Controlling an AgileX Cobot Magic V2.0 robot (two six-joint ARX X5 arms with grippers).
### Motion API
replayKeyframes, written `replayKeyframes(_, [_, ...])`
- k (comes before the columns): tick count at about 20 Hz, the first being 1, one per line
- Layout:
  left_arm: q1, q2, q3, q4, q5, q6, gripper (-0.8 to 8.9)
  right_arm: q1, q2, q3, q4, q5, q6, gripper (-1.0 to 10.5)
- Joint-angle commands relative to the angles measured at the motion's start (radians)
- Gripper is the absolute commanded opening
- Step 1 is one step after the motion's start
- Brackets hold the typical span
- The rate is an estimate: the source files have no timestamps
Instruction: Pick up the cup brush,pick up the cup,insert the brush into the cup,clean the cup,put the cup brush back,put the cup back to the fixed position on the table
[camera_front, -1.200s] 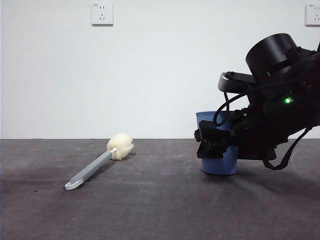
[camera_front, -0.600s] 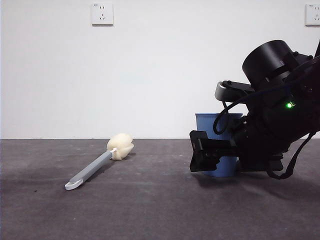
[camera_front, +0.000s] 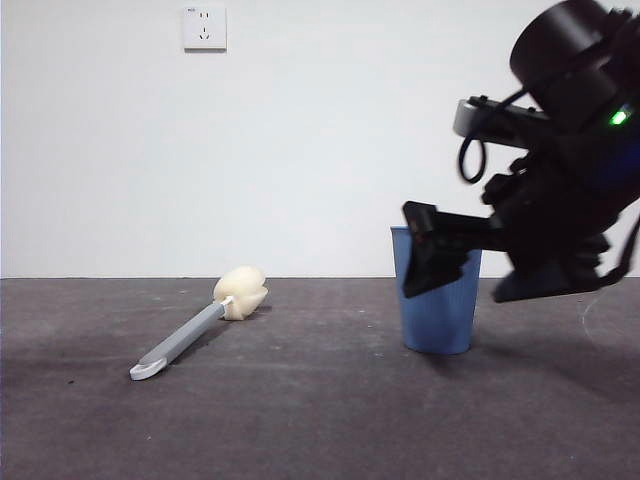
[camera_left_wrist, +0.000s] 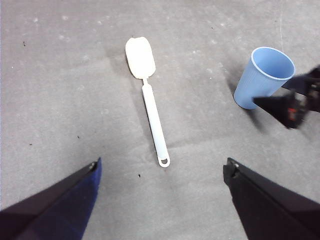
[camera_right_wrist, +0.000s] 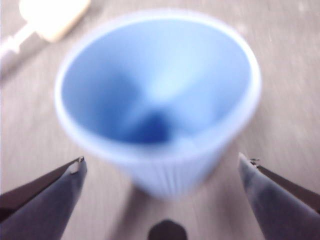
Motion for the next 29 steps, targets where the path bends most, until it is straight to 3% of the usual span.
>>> replayKeyframes(1, [0.002, -0.003, 0.0, 0.001, -0.001, 0.008, 4.09, 0.009, -0.1, -0.006, -0.187, -0.003, 0.015, 5.1])
replayKeyframes(6, [0.002, -0.003, 0.0, -0.007, 0.002, 0.019, 4.09, 0.031, -0.473, 0.005, -0.586, -0.161, 0.079, 5.1])
replayKeyframes(12, [0.002, -0.003, 0.0, -0.031, 0.084, 0.064, 4.07, 0.035, -0.815, 0.128, -0.983, -0.211, 0.08, 5.1])
replayKeyframes(15, [0.002, -0.003, 0.0, -0.051, 0.131, 0.068, 4.07, 0.035, -0.858, 0.236, -1.146, -0.217, 0.073, 5.1])
replayKeyframes(17, [0.002, -0.003, 0.0, -0.06, 0.172, 0.091, 4.07, 0.035, -0.857, 0.308, -1.24, -0.27, 0.056, 5.0])
replayKeyframes(21, [0.002, -0.003, 0.0, -0.078, 0.26, 0.091, 4.04, 0.035, -0.85, 0.398, -1.318, -0.362, 0.043, 5.0])
replayKeyframes(23, [0.002, -0.003, 0.0, -0.08, 0.271, 0.091, 4.01, 0.035, -0.85, 0.407, -1.321, -0.368, 0.042, 5.0])
replayKeyframes(25, [0.002, -0.003, 0.0, -0.082, 0.272, 0.091, 2.83, 0.035, -0.85, 0.407, -1.34, -0.369, 0.04, 4.8])
replayKeyframes(27, [0.002, -0.003, 0.0, -0.085, 0.272, 0.09, 0.96, 0.035, -0.846, 0.407, -1.357, -0.369, 0.04, 2.6])
replayKeyframes(28, [0.002, -0.003, 0.0, -0.085, 0.272, 0.09, 0.21, 0.035, -0.846, 0.407, -1.36, -0.368, 0.04, 1.0])
replayKeyframes(29, [0.002, -0.003, 0.0, -0.085, 0.272, 0.09, -0.13, 0.035, -0.846, 0.407, -1.36, -0.369, 0.04, -0.2])
